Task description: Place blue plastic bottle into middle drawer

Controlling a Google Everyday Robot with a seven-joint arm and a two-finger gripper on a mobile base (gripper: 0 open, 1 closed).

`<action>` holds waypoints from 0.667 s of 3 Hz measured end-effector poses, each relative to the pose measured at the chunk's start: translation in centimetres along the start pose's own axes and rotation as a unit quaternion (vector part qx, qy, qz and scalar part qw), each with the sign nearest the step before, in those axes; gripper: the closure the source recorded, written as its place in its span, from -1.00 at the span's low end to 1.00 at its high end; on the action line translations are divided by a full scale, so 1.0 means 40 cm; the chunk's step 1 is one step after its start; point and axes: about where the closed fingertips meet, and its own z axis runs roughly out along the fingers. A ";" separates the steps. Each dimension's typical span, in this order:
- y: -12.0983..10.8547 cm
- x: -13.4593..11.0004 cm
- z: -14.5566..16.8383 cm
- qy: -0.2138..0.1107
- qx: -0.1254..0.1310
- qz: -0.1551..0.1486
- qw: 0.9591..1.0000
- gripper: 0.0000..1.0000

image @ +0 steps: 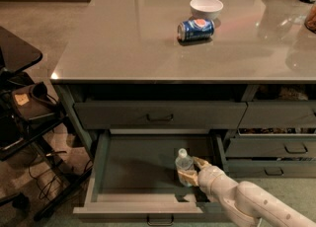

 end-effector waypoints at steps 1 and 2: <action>0.000 0.000 0.000 0.000 0.000 0.000 1.000 0.16; 0.000 0.000 0.000 0.000 0.000 0.000 1.000 -0.31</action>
Offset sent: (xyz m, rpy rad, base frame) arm 0.0000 0.0000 0.0000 0.0000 0.0000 0.0000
